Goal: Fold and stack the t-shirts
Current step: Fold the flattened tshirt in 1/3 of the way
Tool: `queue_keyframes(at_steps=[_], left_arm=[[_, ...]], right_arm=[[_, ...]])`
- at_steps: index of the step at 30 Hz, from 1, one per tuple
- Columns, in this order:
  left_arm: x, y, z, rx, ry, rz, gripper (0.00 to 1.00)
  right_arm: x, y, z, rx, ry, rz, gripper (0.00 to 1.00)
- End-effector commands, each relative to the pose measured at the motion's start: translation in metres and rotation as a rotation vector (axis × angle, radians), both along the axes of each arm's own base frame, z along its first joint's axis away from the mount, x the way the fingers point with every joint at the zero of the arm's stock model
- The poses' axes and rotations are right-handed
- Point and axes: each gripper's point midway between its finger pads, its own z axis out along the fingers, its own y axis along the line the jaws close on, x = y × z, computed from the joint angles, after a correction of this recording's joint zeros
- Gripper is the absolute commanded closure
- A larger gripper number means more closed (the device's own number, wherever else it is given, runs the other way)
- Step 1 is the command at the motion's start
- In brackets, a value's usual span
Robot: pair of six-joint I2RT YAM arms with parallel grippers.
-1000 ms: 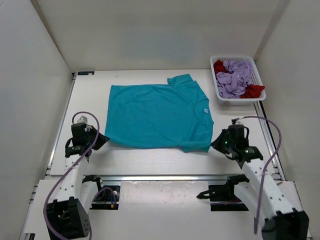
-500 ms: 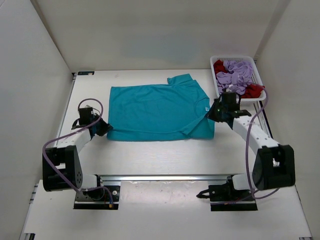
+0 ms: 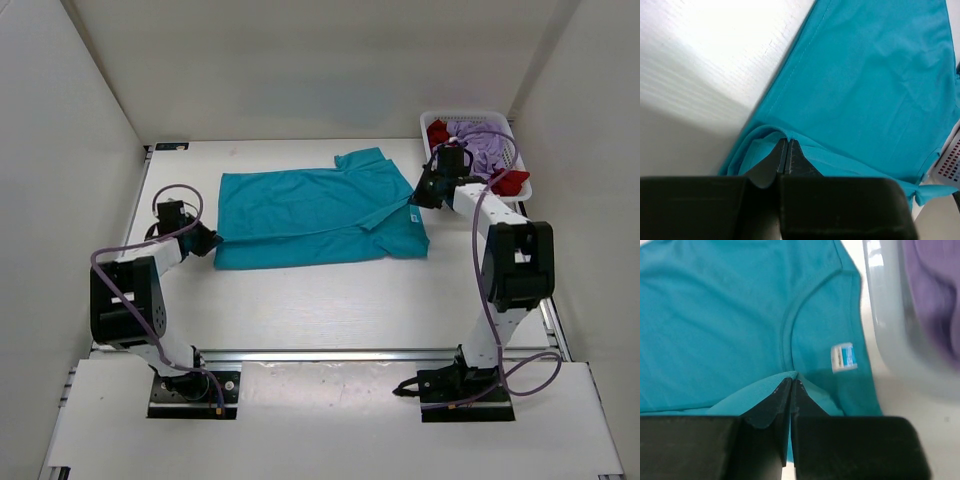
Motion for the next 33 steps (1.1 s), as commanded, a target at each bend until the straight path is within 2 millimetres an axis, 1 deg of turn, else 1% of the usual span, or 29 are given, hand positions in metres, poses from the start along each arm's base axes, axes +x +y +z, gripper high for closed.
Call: queue_keyframes(at_steps=[1,2,4,5,6,8,9,10,11,12,13,14,15,16,17,18,19,20,21,22,23,24,25,27,28,29,30,31,33], left_arm=[[0.028,0.007,0.019,0.003,-0.08,0.025,1.0],[0.031,0.005,0.015,-0.002,-0.063,0.015,0.95],[0.03,0.002,0.004,-0.026,-0.026,-0.006,0.87],[0.027,0.004,-0.002,-0.038,-0.009,-0.005,0.81],[0.027,0.008,0.001,-0.047,-0.021,0.003,0.72],[0.012,0.016,-0.003,-0.054,-0.02,0.031,0.66],[0.015,0.024,0.013,-0.042,-0.069,0.054,0.66],[0.006,0.026,0.009,-0.036,-0.06,0.062,0.66],[0.001,0.03,0.017,-0.016,-0.081,0.072,0.65],[-0.002,0.031,0.026,0.005,-0.105,0.069,0.63],[-0.012,0.027,0.019,0.01,-0.083,0.065,0.61],[-0.019,0.024,0.02,0.017,-0.088,0.052,0.6],[-0.023,0.019,0.023,0.013,-0.096,0.035,0.61],[-0.034,0.014,0.016,-0.001,-0.087,0.027,0.58],[-0.044,0.011,0.008,-0.004,-0.074,0.022,0.57],[-0.057,0.007,-0.005,-0.011,-0.04,0.015,0.56],[-0.058,0.009,-0.003,0.006,-0.051,0.018,0.55],[-0.066,0.009,-0.012,0.007,-0.024,0.02,0.53],[-0.072,0.008,-0.017,0.005,-0.012,0.014,0.53],[-0.076,0.007,-0.017,0.004,-0.013,0.01,0.52],[-0.079,0.008,-0.022,0.006,0.0,0.018,0.53],[-0.08,0.007,-0.021,0.012,-0.012,0.015,0.52],[-0.081,0.005,-0.023,0.022,-0.004,0.016,0.5],[-0.081,-0.001,-0.025,0.009,0.0,0.002,0.48],[-0.083,-0.004,-0.03,0.003,0.012,-0.01,0.48],[-0.083,-0.005,-0.031,-0.008,0.022,-0.004,0.48],[-0.081,-0.007,-0.032,-0.004,0.022,-0.009,0.48],[-0.083,-0.006,-0.036,0.001,0.04,-0.009,0.5],[-0.075,-0.007,-0.034,0.0,0.02,-0.015,0.57]], right_arm=[[0.035,0.003,0.02,-0.036,-0.068,0.035,1.0],[0.037,0.001,0.02,-0.038,-0.064,0.033,0.99],[0.046,0.002,0.013,-0.036,-0.053,0.036,0.91],[0.047,0.004,0.01,-0.035,-0.046,0.043,0.86],[0.05,0.004,0.015,-0.042,-0.06,0.039,0.8],[0.049,0.003,0.023,-0.044,-0.083,0.041,0.71],[0.046,0.005,0.03,-0.043,-0.103,0.038,0.66],[0.038,0.006,0.036,-0.035,-0.109,0.034,0.64],[0.029,0.004,0.042,-0.027,-0.125,0.022,0.62],[0.026,0.003,0.048,-0.027,-0.154,0.017,0.61],[0.012,0.005,0.048,-0.011,-0.168,0.012,0.61],[0.002,0.003,0.062,-0.008,-0.205,-0.003,0.66],[-0.013,0.007,0.043,0.007,-0.186,-0.007,0.76],[-0.032,0.008,0.034,0.023,-0.187,-0.017,0.8],[-0.053,0.0,0.012,0.033,-0.143,-0.043,0.9],[-0.059,0.001,0.018,0.06,-0.175,-0.046,0.97],[-0.074,-0.004,-0.002,0.072,-0.138,-0.061,1.0],[-0.087,-0.011,-0.013,0.079,-0.114,-0.086,1.0],[-0.094,-0.01,-0.014,0.079,-0.115,-0.075,0.99],[-0.098,-0.015,-0.023,0.07,-0.112,-0.09,0.98],[-0.107,-0.018,-0.028,0.067,-0.107,-0.092,0.95],[-0.108,-0.022,-0.026,0.07,-0.118,-0.108,0.9],[-0.112,-0.024,-0.031,0.071,-0.114,-0.099,0.88],[-0.114,-0.032,-0.037,0.086,-0.105,-0.116,0.72],[-0.113,-0.031,-0.036,0.092,-0.105,-0.112,0.68],[-0.111,-0.032,-0.039,0.089,-0.094,-0.109,0.67],[-0.114,-0.032,-0.052,0.09,-0.058,-0.107,0.66],[-0.111,-0.035,-0.05,0.093,-0.06,-0.113,0.65],[-0.106,-0.039,-0.059,0.107,-0.046,-0.135,0.65]])
